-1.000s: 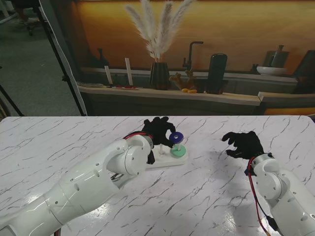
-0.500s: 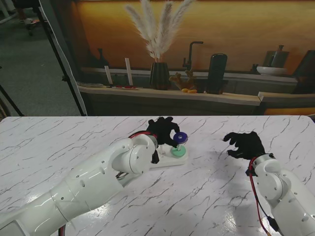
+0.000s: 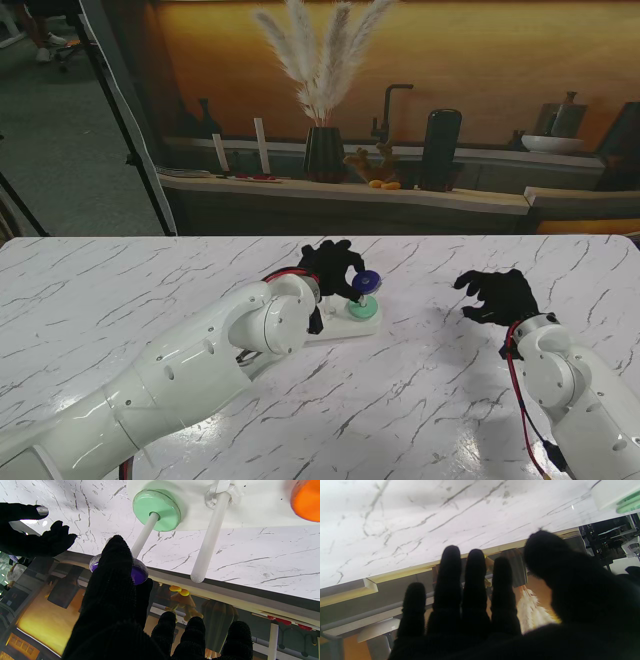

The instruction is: Move the three rings of the Hanoi Tower from the left rod to the right rod

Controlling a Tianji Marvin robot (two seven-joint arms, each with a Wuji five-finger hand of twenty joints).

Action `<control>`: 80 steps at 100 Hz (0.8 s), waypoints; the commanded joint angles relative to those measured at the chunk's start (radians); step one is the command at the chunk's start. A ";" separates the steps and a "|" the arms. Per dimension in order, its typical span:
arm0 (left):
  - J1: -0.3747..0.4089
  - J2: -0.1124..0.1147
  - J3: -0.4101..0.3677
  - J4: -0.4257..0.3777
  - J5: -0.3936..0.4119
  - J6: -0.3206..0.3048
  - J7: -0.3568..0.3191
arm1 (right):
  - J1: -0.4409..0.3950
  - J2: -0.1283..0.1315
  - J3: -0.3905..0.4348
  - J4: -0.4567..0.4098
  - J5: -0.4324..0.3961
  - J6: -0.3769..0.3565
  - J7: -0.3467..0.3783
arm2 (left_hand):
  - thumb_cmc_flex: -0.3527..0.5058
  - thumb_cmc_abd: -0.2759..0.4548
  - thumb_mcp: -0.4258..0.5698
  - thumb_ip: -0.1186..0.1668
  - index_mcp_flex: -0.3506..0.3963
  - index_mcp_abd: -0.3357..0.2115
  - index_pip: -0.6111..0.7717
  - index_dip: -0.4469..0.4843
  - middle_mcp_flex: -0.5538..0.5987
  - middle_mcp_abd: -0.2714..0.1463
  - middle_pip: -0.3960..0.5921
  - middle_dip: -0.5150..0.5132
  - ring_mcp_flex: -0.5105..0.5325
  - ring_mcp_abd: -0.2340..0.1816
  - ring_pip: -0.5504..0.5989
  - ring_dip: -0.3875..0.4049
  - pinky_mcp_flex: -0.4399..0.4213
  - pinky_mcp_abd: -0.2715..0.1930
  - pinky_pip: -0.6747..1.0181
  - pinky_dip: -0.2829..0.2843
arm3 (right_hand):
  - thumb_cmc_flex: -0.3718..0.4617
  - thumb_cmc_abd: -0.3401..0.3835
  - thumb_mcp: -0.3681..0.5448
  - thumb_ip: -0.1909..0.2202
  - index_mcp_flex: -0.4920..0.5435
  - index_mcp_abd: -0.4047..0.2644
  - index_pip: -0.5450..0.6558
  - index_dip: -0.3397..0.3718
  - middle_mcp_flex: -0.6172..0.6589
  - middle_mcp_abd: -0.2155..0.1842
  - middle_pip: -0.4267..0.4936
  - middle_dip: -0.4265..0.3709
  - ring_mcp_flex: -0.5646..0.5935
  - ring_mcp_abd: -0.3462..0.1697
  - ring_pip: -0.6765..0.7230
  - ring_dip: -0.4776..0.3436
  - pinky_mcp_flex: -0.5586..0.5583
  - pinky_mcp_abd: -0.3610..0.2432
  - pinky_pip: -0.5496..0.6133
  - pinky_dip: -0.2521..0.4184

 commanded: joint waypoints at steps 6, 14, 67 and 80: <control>0.000 -0.006 0.004 0.005 -0.008 -0.022 -0.014 | -0.007 -0.006 -0.005 0.002 0.000 0.000 0.001 | 0.062 0.066 0.029 -0.006 0.069 -0.052 0.073 0.024 0.015 -0.002 0.000 0.015 0.027 -0.001 -0.003 0.004 0.000 0.010 0.008 -0.006 | 0.008 0.004 0.008 0.048 0.006 0.006 0.015 0.007 0.010 -0.014 0.018 0.007 0.009 -0.011 0.023 0.010 -0.009 0.307 0.017 0.017; -0.002 -0.007 0.006 0.006 -0.007 -0.024 -0.014 | -0.008 -0.006 -0.005 0.002 0.001 0.001 0.002 | 0.061 0.066 0.029 -0.006 0.070 -0.052 0.073 0.024 0.016 -0.003 0.000 0.015 0.027 0.000 -0.003 0.004 0.000 0.011 0.008 -0.006 | 0.009 0.004 0.008 0.048 0.006 0.006 0.015 0.007 0.011 -0.013 0.019 0.008 0.009 -0.010 0.023 0.010 -0.009 0.307 0.017 0.017; -0.005 -0.013 0.011 0.015 0.000 -0.033 0.001 | -0.005 -0.006 -0.008 0.009 0.003 0.000 0.000 | 0.059 0.075 0.029 -0.004 0.057 -0.047 0.056 0.023 0.028 0.002 0.004 0.017 0.043 0.014 0.004 0.007 0.017 0.016 0.023 0.001 | 0.009 0.004 0.008 0.048 0.005 0.008 0.014 0.007 0.010 -0.015 0.019 0.008 0.009 -0.010 0.023 0.010 -0.010 0.307 0.017 0.016; -0.006 -0.018 0.015 0.025 0.016 -0.042 0.022 | -0.004 -0.006 -0.007 0.010 0.001 -0.002 -0.002 | 0.066 0.064 0.032 -0.003 0.061 -0.051 0.067 0.033 0.044 0.004 0.007 0.019 0.063 0.023 0.012 0.010 0.033 0.022 0.054 0.013 | 0.008 0.004 0.008 0.048 0.005 0.006 0.014 0.007 0.009 -0.015 0.018 0.007 0.009 -0.010 0.023 0.009 -0.010 0.307 0.017 0.016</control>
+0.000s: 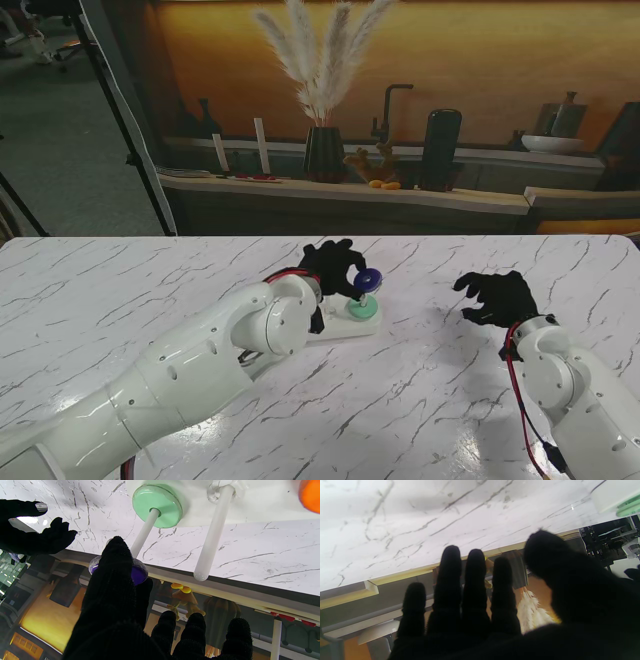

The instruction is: Move the three rings of the Hanoi Tower from the left rod to the right rod

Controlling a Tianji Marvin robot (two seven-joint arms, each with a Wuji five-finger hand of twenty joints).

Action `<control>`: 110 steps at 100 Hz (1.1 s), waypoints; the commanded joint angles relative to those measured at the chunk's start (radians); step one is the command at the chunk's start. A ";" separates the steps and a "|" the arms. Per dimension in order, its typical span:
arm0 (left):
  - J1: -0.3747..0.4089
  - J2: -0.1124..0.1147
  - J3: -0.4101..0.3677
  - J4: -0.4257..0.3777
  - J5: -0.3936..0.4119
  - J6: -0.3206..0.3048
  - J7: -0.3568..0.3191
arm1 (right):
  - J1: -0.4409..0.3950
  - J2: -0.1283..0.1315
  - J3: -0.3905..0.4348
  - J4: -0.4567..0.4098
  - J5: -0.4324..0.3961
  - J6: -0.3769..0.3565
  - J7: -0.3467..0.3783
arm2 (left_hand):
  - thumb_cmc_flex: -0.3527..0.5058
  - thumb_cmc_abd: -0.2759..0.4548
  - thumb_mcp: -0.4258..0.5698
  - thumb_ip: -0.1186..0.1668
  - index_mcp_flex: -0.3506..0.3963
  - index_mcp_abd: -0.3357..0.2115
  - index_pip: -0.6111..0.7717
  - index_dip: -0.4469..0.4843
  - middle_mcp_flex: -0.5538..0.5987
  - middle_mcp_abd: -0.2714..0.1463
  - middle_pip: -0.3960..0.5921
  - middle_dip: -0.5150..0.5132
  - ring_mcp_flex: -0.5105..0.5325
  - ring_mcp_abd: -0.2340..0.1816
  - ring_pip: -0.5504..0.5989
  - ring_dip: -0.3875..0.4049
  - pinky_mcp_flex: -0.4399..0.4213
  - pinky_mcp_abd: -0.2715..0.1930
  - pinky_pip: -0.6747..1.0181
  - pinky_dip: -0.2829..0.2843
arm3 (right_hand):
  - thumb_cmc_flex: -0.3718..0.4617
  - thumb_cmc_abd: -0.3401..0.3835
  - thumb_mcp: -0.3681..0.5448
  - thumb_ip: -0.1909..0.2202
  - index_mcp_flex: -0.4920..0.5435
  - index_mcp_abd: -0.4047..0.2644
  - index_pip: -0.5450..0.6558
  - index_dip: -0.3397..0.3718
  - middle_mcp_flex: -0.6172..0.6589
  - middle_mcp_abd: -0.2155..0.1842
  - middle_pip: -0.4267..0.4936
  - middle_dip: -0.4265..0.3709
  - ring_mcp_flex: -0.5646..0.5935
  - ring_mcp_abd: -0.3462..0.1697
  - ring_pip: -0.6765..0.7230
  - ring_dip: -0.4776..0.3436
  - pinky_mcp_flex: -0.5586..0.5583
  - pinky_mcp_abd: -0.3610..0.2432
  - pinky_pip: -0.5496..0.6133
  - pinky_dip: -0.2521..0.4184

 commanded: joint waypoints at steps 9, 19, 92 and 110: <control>-0.005 -0.010 0.009 0.007 0.011 -0.027 -0.007 | -0.004 -0.006 -0.002 0.004 0.000 -0.002 -0.002 | 0.067 0.053 0.034 -0.003 0.058 -0.052 0.072 0.032 0.041 0.007 0.008 0.020 0.016 0.018 0.012 0.011 0.000 0.022 0.055 0.020 | 0.009 0.004 0.009 0.048 0.006 0.007 0.015 0.007 0.010 -0.014 0.018 0.008 0.008 -0.011 0.023 0.009 -0.010 0.307 0.016 0.016; -0.007 -0.009 0.012 0.010 0.021 -0.030 -0.005 | -0.004 -0.006 -0.002 0.005 0.000 -0.003 -0.003 | 0.069 0.050 0.037 -0.003 0.057 -0.055 0.077 0.031 0.059 0.013 0.011 0.024 0.035 0.027 0.022 0.016 0.006 0.028 0.108 0.030 | 0.009 0.004 0.008 0.048 0.005 0.007 0.014 0.007 0.010 -0.013 0.018 0.007 0.009 -0.010 0.023 0.010 -0.010 0.307 0.016 0.016; -0.004 0.008 0.008 -0.002 0.048 -0.037 -0.031 | 0.004 -0.006 -0.010 0.016 0.003 -0.011 -0.006 | 0.087 0.036 0.055 0.004 0.056 -0.040 0.086 0.013 0.104 0.034 0.028 0.029 0.127 0.063 0.108 0.045 0.069 0.062 0.424 0.003 | 0.009 0.003 0.008 0.048 0.007 0.008 0.015 0.007 0.011 -0.013 0.019 0.008 0.010 -0.011 0.023 0.010 -0.010 0.308 0.017 0.016; -0.002 0.007 0.007 0.001 0.043 -0.038 -0.030 | 0.005 -0.006 -0.011 0.017 0.003 -0.010 -0.008 | 0.090 0.036 0.056 0.005 0.054 -0.035 0.086 0.010 0.105 0.039 0.036 0.031 0.150 0.065 0.139 0.058 0.095 0.065 0.499 0.005 | 0.009 0.003 0.009 0.048 0.007 0.009 0.014 0.007 0.010 -0.014 0.018 0.008 0.009 -0.010 0.023 0.009 -0.009 0.307 0.017 0.017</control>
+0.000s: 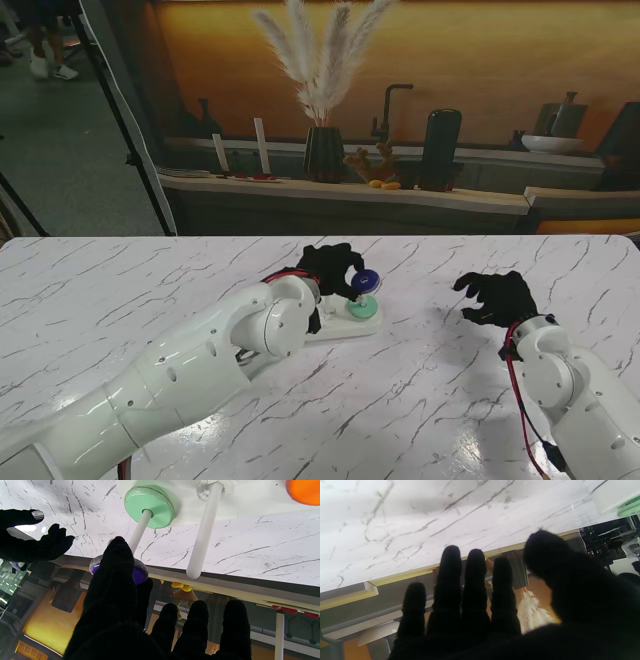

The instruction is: Move the three rings of the Hanoi Tower from the left rod to the right rod

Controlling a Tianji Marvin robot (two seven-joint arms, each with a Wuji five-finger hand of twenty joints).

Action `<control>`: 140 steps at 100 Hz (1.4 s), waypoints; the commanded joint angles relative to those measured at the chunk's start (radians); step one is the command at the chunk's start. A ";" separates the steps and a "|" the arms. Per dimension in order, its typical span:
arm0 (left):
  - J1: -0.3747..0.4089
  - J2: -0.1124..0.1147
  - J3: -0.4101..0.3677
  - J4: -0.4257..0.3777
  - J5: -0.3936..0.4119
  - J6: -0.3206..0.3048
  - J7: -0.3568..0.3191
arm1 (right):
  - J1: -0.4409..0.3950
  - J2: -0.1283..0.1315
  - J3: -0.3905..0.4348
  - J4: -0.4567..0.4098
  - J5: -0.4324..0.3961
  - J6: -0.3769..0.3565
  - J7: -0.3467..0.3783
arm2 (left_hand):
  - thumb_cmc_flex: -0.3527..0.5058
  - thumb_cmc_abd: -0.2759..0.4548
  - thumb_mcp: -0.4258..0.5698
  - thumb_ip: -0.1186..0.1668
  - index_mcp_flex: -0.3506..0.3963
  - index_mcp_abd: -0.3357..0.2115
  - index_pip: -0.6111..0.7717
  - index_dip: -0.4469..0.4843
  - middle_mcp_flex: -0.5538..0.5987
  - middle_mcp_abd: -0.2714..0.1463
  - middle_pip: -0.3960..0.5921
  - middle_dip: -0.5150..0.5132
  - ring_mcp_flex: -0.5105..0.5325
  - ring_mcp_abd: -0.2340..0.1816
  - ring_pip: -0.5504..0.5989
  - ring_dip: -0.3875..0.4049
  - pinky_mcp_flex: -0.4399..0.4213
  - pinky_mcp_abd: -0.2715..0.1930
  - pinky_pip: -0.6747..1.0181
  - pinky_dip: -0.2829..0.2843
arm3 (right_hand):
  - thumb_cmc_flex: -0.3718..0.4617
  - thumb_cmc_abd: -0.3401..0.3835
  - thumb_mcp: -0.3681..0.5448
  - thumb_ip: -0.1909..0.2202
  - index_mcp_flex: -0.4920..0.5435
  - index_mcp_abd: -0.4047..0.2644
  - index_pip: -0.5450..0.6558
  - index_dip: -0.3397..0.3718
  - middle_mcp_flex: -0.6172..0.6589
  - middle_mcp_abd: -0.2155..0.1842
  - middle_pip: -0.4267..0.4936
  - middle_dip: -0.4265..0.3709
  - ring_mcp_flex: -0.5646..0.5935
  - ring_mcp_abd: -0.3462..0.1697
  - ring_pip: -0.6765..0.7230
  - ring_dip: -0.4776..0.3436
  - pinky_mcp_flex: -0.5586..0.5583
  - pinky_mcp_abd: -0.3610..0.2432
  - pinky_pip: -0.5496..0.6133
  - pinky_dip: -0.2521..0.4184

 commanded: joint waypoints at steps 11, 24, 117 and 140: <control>0.008 -0.007 -0.003 0.005 -0.013 -0.025 0.000 | -0.006 -0.007 -0.004 0.001 0.003 -0.001 -0.002 | 0.080 0.033 0.056 0.005 0.053 -0.032 0.085 0.006 0.006 0.023 0.022 0.016 0.043 0.017 0.053 0.032 0.031 0.046 0.123 -0.004 | 0.008 0.004 0.008 0.048 0.007 0.008 0.014 0.007 0.010 -0.014 0.019 0.008 0.008 -0.009 0.023 0.010 -0.009 0.307 0.017 0.016; 0.005 -0.005 0.002 0.003 -0.008 -0.025 -0.005 | -0.007 -0.007 -0.004 0.002 0.004 0.001 -0.002 | 0.067 0.033 0.060 0.015 0.050 -0.033 0.080 0.003 -0.001 0.017 0.025 0.016 0.031 0.013 0.063 0.037 0.017 0.052 0.147 -0.004 | 0.009 0.003 0.009 0.048 0.007 0.008 0.015 0.007 0.010 -0.015 0.018 0.008 0.008 -0.010 0.023 0.010 -0.010 0.308 0.016 0.016; -0.008 -0.001 0.032 0.016 -0.001 -0.027 -0.032 | -0.009 -0.007 0.000 0.003 0.001 0.002 -0.007 | 0.065 0.024 0.079 0.030 0.044 -0.006 0.058 -0.005 -0.009 0.024 0.049 0.015 0.063 0.013 0.120 0.072 0.048 0.050 0.249 0.025 | 0.012 0.003 0.010 0.048 0.007 0.008 0.015 0.006 0.008 -0.013 0.018 0.007 0.008 -0.010 0.023 0.009 -0.010 0.307 0.017 0.017; -0.008 0.000 0.040 0.041 -0.008 -0.030 -0.042 | -0.009 -0.007 0.001 0.002 0.000 0.003 -0.006 | 0.057 0.005 0.100 0.052 0.019 0.013 0.015 -0.058 -0.018 0.028 0.056 0.015 0.062 0.008 0.130 0.078 0.060 0.033 0.264 0.024 | 0.011 0.003 0.010 0.048 0.007 0.009 0.016 0.007 0.009 -0.013 0.020 0.008 0.009 -0.009 0.024 0.010 -0.008 0.307 0.017 0.017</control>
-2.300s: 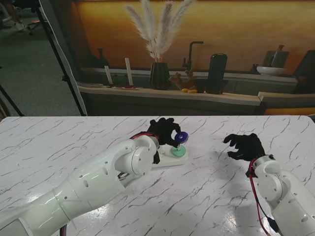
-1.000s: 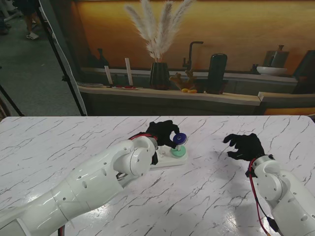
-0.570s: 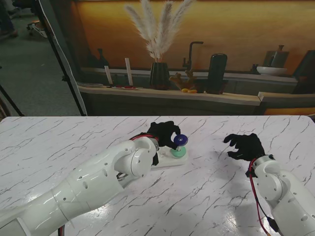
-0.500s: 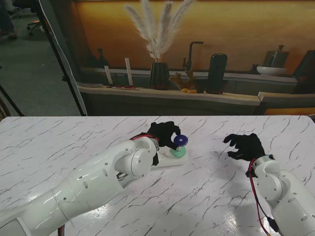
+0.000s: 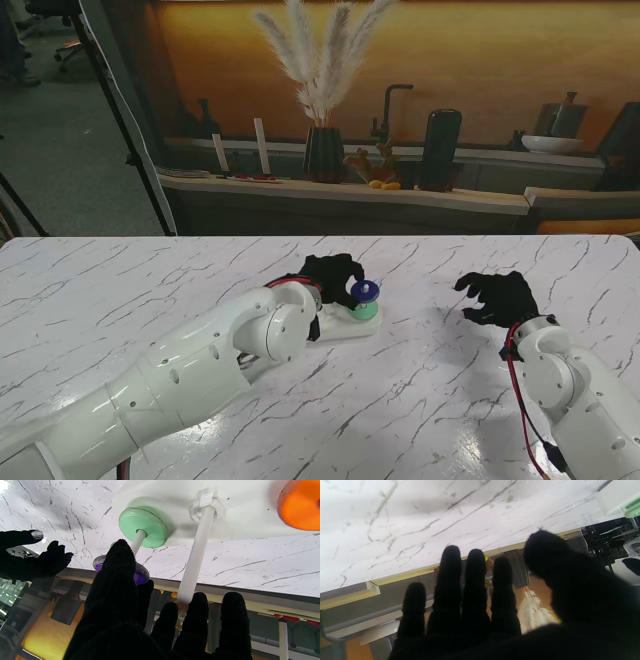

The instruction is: Move the three rings of the Hanoi Tower from the left rod to the right rod

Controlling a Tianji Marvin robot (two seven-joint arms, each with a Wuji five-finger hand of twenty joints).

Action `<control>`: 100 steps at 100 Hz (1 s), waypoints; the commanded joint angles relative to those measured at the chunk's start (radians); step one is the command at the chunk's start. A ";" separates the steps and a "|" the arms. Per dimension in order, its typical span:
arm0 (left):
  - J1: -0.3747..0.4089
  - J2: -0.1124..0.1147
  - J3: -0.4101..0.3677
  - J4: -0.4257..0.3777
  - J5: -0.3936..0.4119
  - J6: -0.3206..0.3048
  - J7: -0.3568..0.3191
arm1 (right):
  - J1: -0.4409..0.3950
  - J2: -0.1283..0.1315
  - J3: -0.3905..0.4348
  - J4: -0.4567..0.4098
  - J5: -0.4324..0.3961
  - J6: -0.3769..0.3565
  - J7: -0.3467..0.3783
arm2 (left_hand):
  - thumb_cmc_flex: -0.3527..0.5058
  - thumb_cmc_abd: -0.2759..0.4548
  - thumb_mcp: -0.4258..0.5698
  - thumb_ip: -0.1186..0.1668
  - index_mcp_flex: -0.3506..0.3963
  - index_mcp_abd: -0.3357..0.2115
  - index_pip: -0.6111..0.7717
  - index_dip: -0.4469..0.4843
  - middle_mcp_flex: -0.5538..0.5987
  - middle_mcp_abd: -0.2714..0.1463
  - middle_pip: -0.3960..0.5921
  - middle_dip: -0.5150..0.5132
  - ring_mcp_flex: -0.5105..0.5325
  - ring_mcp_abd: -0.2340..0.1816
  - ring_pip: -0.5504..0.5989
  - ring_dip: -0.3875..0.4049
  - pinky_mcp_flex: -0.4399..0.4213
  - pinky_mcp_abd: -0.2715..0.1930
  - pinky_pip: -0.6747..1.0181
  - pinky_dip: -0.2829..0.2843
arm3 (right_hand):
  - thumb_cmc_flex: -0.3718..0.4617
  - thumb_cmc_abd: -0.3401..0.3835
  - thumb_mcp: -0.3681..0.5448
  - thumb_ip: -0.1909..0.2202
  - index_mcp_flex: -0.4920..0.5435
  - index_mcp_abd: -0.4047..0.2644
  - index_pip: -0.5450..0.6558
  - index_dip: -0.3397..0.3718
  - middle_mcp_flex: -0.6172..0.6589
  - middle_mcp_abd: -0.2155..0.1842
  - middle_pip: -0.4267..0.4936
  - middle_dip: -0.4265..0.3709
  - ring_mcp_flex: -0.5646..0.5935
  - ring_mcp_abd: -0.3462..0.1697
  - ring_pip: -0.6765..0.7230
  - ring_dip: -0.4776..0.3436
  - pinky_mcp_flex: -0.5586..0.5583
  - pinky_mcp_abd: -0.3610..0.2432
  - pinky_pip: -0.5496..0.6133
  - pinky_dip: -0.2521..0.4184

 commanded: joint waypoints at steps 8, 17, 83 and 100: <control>0.001 -0.003 0.009 0.033 -0.012 -0.040 -0.012 | -0.007 -0.007 -0.002 0.000 0.000 0.001 -0.001 | 0.013 -0.025 0.101 0.060 -0.031 0.002 -0.025 -0.037 -0.044 0.023 0.012 0.007 -0.014 0.003 0.016 0.009 -0.004 0.013 0.042 0.011 | 0.011 0.003 0.010 0.048 0.006 0.008 0.016 0.007 0.009 -0.014 0.019 0.007 0.008 -0.010 0.024 0.009 -0.009 0.307 0.017 0.016; -0.005 0.001 0.013 0.043 -0.018 -0.067 -0.027 | -0.008 -0.007 -0.001 -0.001 -0.001 0.002 -0.001 | -0.066 -0.066 0.162 0.044 -0.105 0.016 -0.104 -0.073 -0.086 0.026 -0.004 -0.002 -0.052 -0.005 -0.013 -0.007 -0.038 0.009 0.008 -0.008 | 0.011 0.003 0.010 0.048 0.006 0.008 0.016 0.007 0.010 -0.014 0.020 0.007 0.008 -0.011 0.024 0.009 -0.009 0.307 0.017 0.016; 0.020 0.042 -0.053 -0.024 0.014 -0.120 -0.076 | -0.006 -0.006 -0.001 -0.002 0.001 0.000 0.002 | -0.252 -0.085 0.163 -0.001 -0.266 0.077 -0.309 -0.146 -0.276 0.042 -0.099 -0.062 -0.157 -0.007 -0.149 -0.052 -0.133 0.027 -0.177 -0.018 | 0.011 0.004 0.009 0.048 0.010 0.009 0.017 0.007 0.011 -0.013 0.020 0.008 0.009 -0.010 0.024 0.010 -0.010 0.308 0.017 0.016; 0.070 0.073 -0.130 -0.085 0.064 -0.134 -0.102 | -0.003 -0.007 -0.002 -0.002 0.000 -0.002 0.000 | -0.244 -0.071 0.147 -0.004 -0.248 0.072 -0.299 -0.142 -0.272 0.038 -0.086 -0.046 -0.150 -0.007 -0.147 -0.051 -0.127 0.028 -0.176 -0.009 | 0.010 0.006 0.009 0.048 0.009 0.008 0.016 0.006 0.012 -0.015 0.020 0.008 0.010 -0.010 0.025 0.010 -0.009 0.307 0.018 0.016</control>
